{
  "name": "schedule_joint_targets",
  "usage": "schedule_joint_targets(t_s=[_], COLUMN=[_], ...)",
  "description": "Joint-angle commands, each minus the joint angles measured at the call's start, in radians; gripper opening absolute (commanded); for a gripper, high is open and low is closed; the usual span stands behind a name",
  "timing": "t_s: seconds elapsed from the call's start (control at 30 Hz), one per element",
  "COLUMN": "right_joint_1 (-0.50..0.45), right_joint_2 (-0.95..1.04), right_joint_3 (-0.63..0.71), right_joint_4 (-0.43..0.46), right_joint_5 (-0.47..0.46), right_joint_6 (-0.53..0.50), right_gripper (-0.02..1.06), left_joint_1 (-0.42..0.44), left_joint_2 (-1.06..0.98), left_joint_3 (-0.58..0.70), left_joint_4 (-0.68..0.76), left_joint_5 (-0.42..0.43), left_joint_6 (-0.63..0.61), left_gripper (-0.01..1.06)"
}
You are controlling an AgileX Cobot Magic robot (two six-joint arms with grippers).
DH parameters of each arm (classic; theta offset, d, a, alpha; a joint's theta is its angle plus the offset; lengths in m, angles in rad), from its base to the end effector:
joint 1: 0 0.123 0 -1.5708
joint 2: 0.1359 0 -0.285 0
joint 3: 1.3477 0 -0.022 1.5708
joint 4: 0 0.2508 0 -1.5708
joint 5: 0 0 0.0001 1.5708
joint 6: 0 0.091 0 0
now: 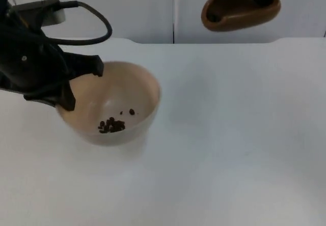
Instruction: Pick up the bowl with the left hand and pour the coffee beans from the cup into the bowl with the right hand.
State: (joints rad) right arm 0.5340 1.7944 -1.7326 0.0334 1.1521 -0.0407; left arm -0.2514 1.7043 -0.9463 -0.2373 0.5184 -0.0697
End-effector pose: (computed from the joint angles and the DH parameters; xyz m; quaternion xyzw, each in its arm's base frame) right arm 0.3338 0.2006 0.3360 -0.2733 0.9362 0.0696 0.2095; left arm 0.3079 -0.0900 0.1756 -0.0010 0.9791 -0.1062 0.1736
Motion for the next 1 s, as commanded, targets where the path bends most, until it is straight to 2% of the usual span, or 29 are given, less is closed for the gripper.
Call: schedule_joint_targets(t_s=[0.0, 0.2, 0.27, 0.4, 0.43, 0.53, 0.8, 0.97], right_joint_1=[-0.013, -0.036, -0.038, -0.038, -0.038, -0.051, -0.058, -0.058], right_joint_2=[0.0, 0.0, 0.0, 0.0, 0.0, 0.0, 0.074, 0.148], right_joint_3=[0.015, 0.158, 0.191, 0.306, 0.306, 0.384, 0.452, 0.499], right_joint_4=[0.008, 0.025, 0.03, 0.021, 0.021, 0.029, 0.029, 0.05], right_joint_5=[-0.024, -0.155, -0.186, -0.318, -0.318, -0.421, -0.48, -0.56], right_joint_6=[0.006, 0.041, 0.049, 0.095, 0.095, 0.147, 0.183, 0.198], right_gripper=[0.0, 0.0, 0.0, 0.0, 0.0, 0.0, 0.0, 0.0], left_joint_1=[0.035, 0.105, 0.113, 0.112, 0.112, 0.112, 0.112, 0.112], left_joint_2=[0.014, 0.093, 0.11, 0.191, 0.191, 0.239, 0.29, 0.301], left_joint_3=[-0.006, -0.013, -0.024, -0.101, -0.101, -0.13, -0.135, -0.135], left_joint_4=[-0.074, -0.191, -0.191, -0.184, -0.184, -0.184, -0.168, -0.17], left_joint_5=[-0.019, -0.058, -0.054, -0.027, -0.027, -0.035, -0.054, -0.073], left_joint_6=[0.061, 0.176, 0.178, 0.178, 0.178, 0.178, 0.189, 0.189], left_gripper=[0.0, 0.0, 0.0, 0.0, 0.0, 0.0, 0.0, 0.0])
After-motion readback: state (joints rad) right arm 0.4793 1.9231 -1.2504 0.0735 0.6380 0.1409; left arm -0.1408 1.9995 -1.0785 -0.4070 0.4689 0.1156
